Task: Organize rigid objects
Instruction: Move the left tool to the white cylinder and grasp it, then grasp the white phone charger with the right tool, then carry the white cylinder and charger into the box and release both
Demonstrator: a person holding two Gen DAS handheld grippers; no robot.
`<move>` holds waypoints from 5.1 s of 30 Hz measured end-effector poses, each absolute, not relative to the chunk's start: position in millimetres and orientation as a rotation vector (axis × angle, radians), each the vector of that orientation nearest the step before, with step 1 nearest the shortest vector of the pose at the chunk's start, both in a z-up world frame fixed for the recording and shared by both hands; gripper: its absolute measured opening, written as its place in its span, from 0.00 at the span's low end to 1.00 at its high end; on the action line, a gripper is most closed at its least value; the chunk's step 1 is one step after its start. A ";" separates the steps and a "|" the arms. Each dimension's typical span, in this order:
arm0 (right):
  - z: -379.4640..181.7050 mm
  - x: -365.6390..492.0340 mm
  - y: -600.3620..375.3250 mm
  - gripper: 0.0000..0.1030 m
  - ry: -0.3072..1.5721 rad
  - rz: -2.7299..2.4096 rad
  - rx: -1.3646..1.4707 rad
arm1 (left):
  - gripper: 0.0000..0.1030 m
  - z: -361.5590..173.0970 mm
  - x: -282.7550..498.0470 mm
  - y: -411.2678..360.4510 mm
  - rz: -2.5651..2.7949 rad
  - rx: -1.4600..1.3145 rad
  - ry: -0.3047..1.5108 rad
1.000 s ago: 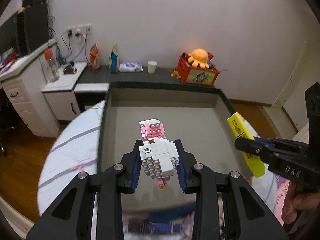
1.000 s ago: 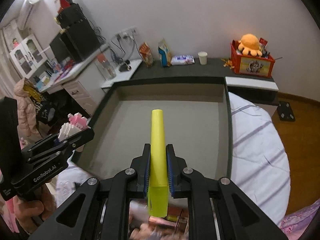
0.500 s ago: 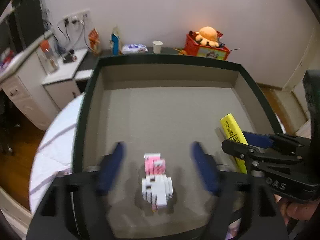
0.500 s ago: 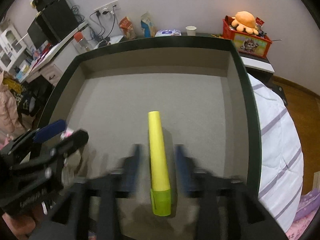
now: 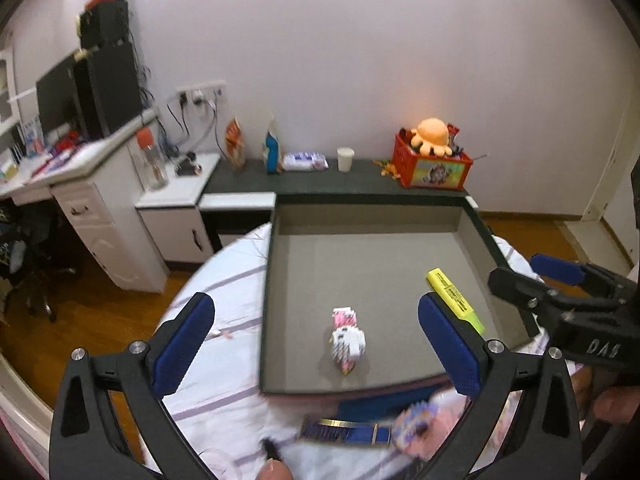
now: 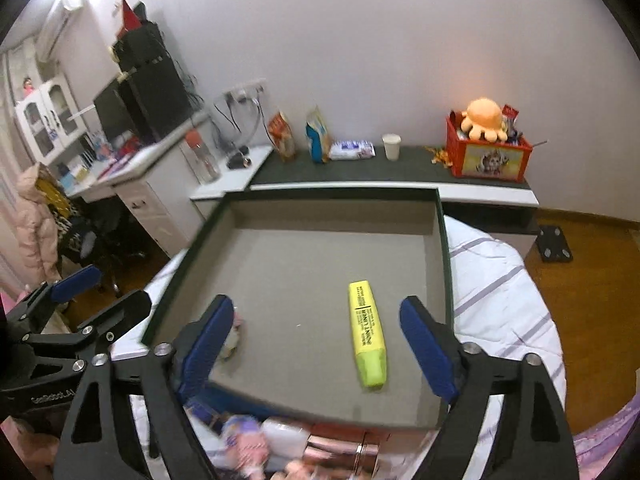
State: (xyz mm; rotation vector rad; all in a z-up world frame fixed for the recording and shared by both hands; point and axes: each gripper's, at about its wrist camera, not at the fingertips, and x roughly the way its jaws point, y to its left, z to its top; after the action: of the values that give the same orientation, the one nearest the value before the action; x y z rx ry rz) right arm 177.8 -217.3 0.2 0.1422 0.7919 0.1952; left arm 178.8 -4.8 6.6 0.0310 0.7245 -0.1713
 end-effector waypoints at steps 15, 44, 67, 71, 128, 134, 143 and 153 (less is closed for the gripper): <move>11.6 34.3 -245.9 1.00 0.705 0.185 0.184 | 1.00 -14.9 42.8 56.0 -0.117 -0.044 0.753; -61.2 9.5 -279.4 1.00 0.887 0.080 0.236 | 1.00 -86.8 -4.6 -32.6 -0.227 0.020 0.863; -87.0 51.5 -291.1 1.00 0.950 0.022 0.254 | 0.49 -123.0 17.6 -42.2 -0.306 -0.104 0.943; -92.0 62.2 -289.8 1.00 0.959 0.000 0.246 | 0.49 -121.8 18.8 -42.4 -0.318 -0.102 0.943; -13.7 123.3 -248.9 0.40 0.792 0.070 0.100 | 0.45 -18.5 114.0 0.1 -0.308 -0.078 0.717; -7.4 183.4 -227.8 0.40 0.809 0.147 0.086 | 0.45 -8.2 183.4 -6.7 -0.310 -0.071 0.734; -54.4 269.7 -210.1 0.40 0.959 0.199 0.102 | 0.45 -44.7 280.8 -38.9 -0.324 -0.044 0.873; -86.7 299.7 -217.0 0.40 1.076 0.181 0.108 | 0.46 -78.0 314.0 -58.0 -0.301 0.005 0.962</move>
State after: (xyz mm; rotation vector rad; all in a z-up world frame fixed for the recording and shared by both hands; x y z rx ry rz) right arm 299.7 -217.0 -86.7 0.1079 1.0763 0.1808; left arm 314.0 -58.0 -78.0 0.0052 0.9622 -0.3011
